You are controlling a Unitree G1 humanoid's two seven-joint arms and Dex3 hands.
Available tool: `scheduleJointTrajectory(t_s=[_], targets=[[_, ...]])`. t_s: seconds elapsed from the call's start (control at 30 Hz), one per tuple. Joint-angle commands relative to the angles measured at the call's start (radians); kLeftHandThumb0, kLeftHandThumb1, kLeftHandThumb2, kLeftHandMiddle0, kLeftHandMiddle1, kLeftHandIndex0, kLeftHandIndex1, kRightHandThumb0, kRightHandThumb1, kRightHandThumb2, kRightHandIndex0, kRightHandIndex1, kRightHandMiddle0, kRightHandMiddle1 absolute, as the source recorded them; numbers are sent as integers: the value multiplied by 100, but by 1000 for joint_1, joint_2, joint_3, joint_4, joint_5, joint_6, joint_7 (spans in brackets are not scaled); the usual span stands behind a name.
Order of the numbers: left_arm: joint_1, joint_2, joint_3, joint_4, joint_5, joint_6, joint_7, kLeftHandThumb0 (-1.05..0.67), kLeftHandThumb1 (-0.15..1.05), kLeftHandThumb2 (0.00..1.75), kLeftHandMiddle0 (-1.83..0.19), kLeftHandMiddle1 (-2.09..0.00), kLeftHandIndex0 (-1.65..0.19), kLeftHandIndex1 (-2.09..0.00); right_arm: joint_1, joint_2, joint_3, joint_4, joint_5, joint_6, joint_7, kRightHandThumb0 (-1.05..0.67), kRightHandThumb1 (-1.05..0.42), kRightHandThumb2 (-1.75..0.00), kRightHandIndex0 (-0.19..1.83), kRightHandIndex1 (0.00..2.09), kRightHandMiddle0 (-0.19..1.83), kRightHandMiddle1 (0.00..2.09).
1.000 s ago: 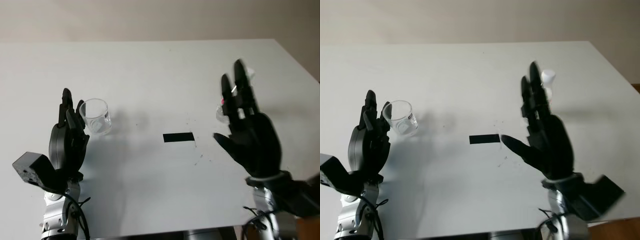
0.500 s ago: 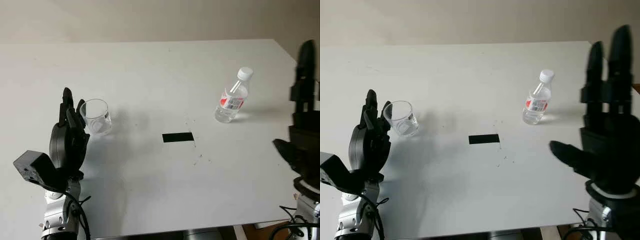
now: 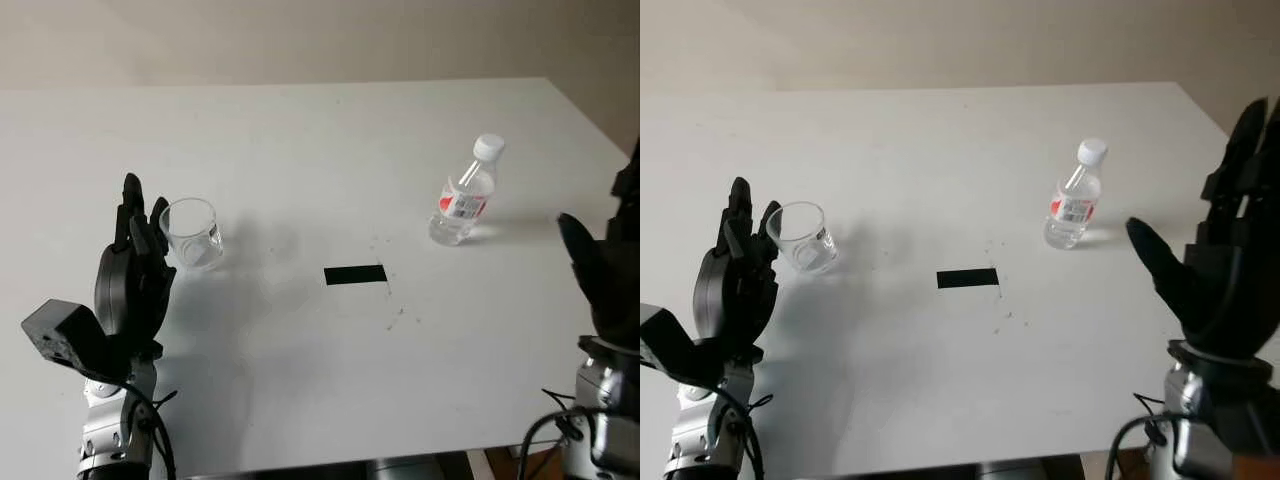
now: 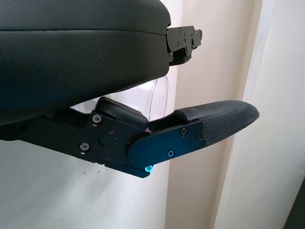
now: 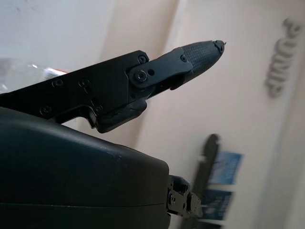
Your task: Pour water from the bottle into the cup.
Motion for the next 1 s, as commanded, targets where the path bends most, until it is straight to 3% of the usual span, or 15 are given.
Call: scheduleJointTrajectory(t_s=[0.0, 0.27, 0.43, 0.57, 0.97], targets=[[-7, 8, 7, -11, -2, 8, 3, -85, 105, 73, 19, -35, 10, 0, -43, -14, 12, 63, 4, 26, 10, -76, -98, -5, -19, 0, -19, 0], [4, 13, 15, -33, 0, 27, 8, -87, 105, 72, 19, -36, 9, 0, -250, -73, 28, 410, -23, 51, 41, -84, -92, -5, -19, 0, -19, 0], [8, 15, 17, -59, -6, 75, 16, -90, 105, 74, 19, -39, 8, 0, -346, -95, 7, 568, 82, 110, 164, -85, -90, -5, -19, 0, -19, 0], [8, 16, 22, -72, -12, 95, 18, -91, 105, 73, 19, -44, 8, 0, -416, -126, 6, 707, 71, 107, 185, -89, -90, -5, -19, 0, -19, 0], [15, 22, 30, -90, -13, 109, 19, -90, 105, 73, 19, -44, 7, 0, -501, -157, 61, 900, -67, 14, 92, -87, -92, -6, -19, 0, -19, 0]])
